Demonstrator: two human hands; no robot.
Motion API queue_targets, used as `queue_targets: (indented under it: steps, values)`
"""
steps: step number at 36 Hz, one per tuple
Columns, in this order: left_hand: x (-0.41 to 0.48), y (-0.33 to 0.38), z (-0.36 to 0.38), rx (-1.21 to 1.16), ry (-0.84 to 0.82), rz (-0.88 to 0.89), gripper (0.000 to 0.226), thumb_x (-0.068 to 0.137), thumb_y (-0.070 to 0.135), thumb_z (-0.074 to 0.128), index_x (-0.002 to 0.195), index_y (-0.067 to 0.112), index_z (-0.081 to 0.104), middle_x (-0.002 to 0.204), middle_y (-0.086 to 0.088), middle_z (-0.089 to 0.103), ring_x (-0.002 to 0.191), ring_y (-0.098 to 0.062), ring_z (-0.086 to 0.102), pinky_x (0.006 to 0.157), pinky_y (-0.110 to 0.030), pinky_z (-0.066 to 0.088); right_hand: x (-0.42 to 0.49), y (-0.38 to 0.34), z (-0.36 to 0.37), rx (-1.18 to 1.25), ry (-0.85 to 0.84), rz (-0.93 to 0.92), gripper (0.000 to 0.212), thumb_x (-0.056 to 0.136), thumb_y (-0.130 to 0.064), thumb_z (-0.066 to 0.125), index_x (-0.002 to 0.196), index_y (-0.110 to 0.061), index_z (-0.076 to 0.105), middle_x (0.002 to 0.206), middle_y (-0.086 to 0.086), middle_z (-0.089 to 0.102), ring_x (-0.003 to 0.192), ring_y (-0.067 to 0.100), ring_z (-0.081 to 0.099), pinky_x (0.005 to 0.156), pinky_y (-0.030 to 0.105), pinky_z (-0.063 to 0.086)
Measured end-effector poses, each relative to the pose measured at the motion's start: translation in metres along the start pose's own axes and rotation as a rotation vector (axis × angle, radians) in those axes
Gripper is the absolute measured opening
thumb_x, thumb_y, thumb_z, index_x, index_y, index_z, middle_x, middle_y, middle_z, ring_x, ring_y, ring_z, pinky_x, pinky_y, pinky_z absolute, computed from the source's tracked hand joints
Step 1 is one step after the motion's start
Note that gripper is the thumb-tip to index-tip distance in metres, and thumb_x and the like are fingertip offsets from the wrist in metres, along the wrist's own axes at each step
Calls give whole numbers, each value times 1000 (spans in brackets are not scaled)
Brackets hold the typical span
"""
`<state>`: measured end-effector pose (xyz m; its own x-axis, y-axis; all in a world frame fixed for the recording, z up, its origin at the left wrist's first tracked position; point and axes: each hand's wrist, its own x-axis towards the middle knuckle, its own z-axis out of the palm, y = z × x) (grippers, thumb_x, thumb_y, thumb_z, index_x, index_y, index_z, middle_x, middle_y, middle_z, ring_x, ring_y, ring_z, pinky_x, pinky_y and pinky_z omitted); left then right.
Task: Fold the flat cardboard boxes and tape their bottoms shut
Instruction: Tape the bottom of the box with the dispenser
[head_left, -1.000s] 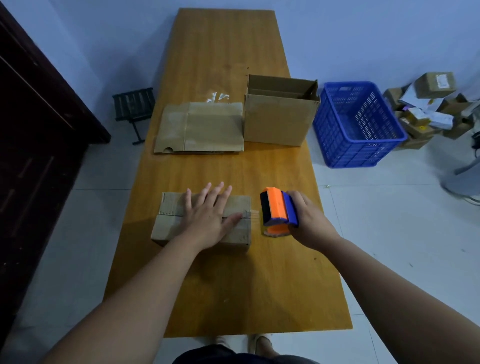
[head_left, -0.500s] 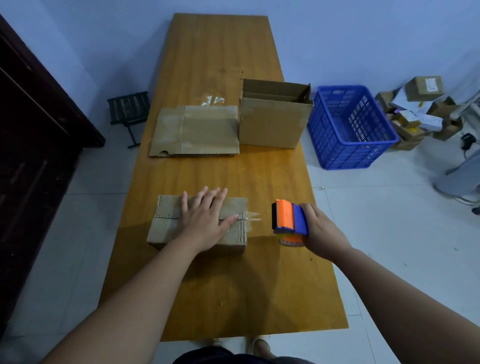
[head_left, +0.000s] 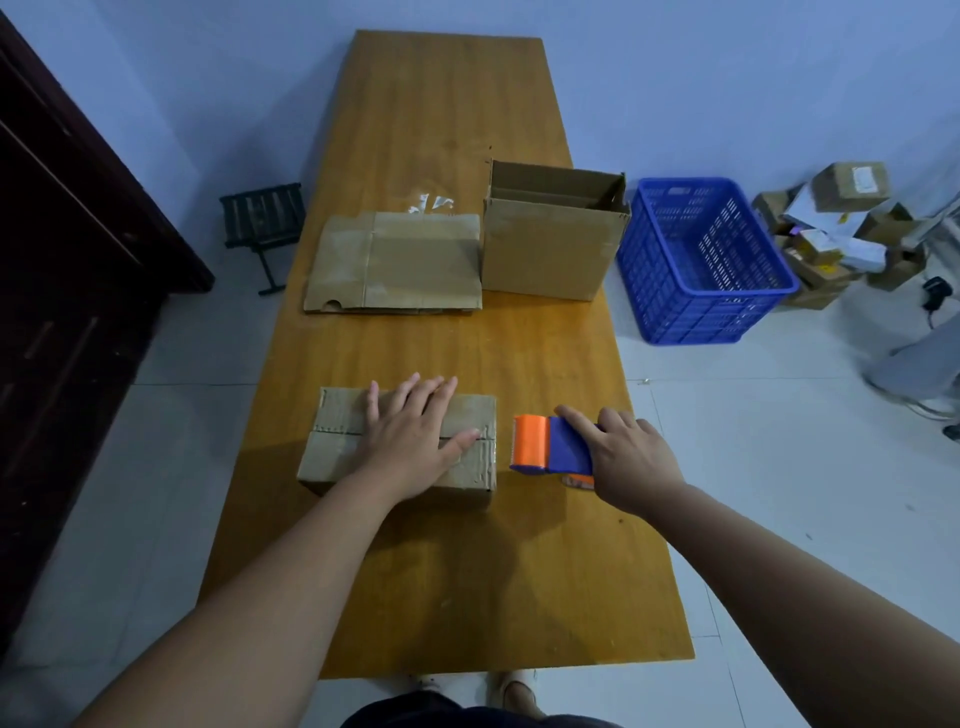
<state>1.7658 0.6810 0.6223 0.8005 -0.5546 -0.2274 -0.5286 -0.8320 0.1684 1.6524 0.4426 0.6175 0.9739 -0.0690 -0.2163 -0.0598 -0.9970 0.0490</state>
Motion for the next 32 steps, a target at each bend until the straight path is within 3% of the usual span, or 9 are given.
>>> queue_targets:
  steps: [6,8,10,12,14,16,18,27,32]
  values:
    - [0,2,1,13,9,-17,74,89,69,19,150,30,5,157,6,13,145,-17,1,114,-54,-9,13,-13,-17,-100,-55,-39,88,84,-61,57,148,-36,0,123,7,47,108,22,49,90,33,40]
    - [1,3,2,12,14,-23,74,89,69,20,150,30,6,157,6,15,145,-17,3,114,-54,-9,15,-14,-32,-139,-115,-59,99,76,-73,55,148,-38,-4,126,8,44,112,24,46,96,36,37]
    - [2,4,2,18,18,-29,74,89,69,19,150,30,6,156,6,15,145,-17,4,114,-54,-9,17,-17,-51,-137,-208,-51,109,64,-91,41,149,-40,-4,129,10,40,118,27,41,101,40,33]
    - [1,4,2,22,21,-31,73,89,69,19,150,30,7,156,6,16,145,-17,4,114,-54,-9,23,-21,-71,-81,-307,-29,105,61,-95,23,149,-41,6,133,12,41,123,30,39,104,45,29]
    - [1,4,2,18,30,-29,73,89,69,19,150,30,8,155,5,17,144,-18,6,114,-55,-8,33,-25,-84,-16,-343,-20,88,73,-86,16,145,-37,28,126,9,50,117,27,47,98,43,35]
    - [0,4,3,12,42,-29,73,89,69,21,150,29,10,154,5,19,144,-18,8,114,-55,-7,44,-30,-90,-10,-354,-16,68,87,-75,22,131,-29,46,107,3,59,98,20,55,81,35,45]
    - [0,4,3,6,46,-29,73,89,69,22,150,29,11,154,5,21,143,-17,10,114,-54,-6,55,-35,-90,-30,-410,-10,59,90,-69,32,122,-24,52,99,1,58,89,18,56,71,31,47]
    - [-1,6,2,15,80,-33,76,87,73,18,149,29,15,151,5,27,141,-17,17,115,-54,-4,88,-34,-102,118,-814,32,68,81,-72,51,116,-13,56,98,4,65,90,21,63,76,31,51]
    - [-1,6,1,-2,83,-28,74,88,71,21,149,28,16,150,5,28,140,-17,18,115,-53,-4,96,-33,-108,189,-976,108,57,77,-67,61,106,-18,57,102,5,67,97,24,64,84,36,52]
